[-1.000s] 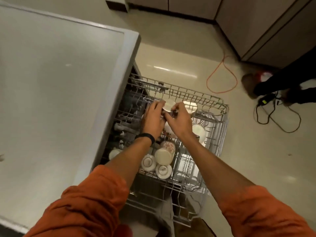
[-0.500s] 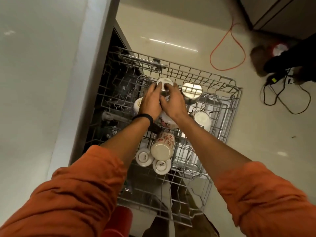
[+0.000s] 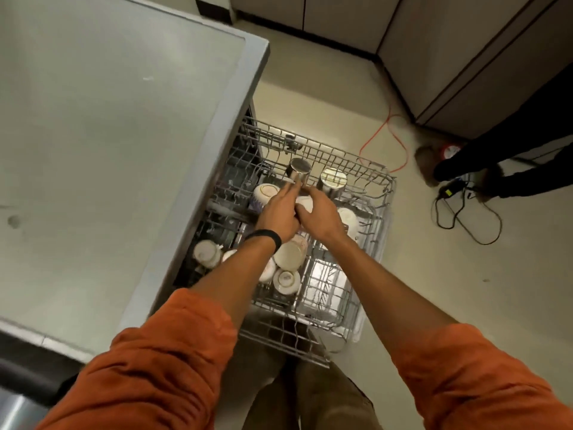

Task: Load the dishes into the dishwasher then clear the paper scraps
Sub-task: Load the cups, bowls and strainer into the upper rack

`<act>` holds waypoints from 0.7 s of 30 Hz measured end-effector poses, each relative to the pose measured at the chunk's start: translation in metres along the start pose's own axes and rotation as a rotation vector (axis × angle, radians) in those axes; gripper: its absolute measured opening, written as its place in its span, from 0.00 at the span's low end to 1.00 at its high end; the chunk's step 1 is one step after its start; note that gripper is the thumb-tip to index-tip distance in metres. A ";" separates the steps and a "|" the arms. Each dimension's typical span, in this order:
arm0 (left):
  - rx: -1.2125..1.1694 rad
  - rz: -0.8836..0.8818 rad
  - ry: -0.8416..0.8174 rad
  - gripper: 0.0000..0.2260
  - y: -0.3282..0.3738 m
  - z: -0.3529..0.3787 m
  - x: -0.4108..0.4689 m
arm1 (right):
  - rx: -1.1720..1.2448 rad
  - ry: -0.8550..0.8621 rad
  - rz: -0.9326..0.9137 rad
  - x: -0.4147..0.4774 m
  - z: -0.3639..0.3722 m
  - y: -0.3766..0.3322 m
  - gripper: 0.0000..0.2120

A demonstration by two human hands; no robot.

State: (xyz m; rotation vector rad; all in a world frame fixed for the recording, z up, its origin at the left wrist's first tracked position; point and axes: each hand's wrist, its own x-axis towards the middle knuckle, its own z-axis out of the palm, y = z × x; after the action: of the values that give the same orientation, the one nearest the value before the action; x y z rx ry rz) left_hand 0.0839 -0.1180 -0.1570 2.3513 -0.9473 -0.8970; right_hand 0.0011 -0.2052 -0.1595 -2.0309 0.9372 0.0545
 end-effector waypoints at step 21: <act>-0.308 -0.141 0.260 0.30 0.100 0.085 -0.125 | -0.116 -0.194 -0.146 -0.110 -0.112 0.062 0.20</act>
State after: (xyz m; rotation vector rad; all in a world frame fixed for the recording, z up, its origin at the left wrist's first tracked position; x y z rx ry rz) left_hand -0.0894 -0.1067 -0.1045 2.2167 -0.5057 -0.7073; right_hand -0.1495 -0.2422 -0.0933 -2.1512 0.6770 0.2266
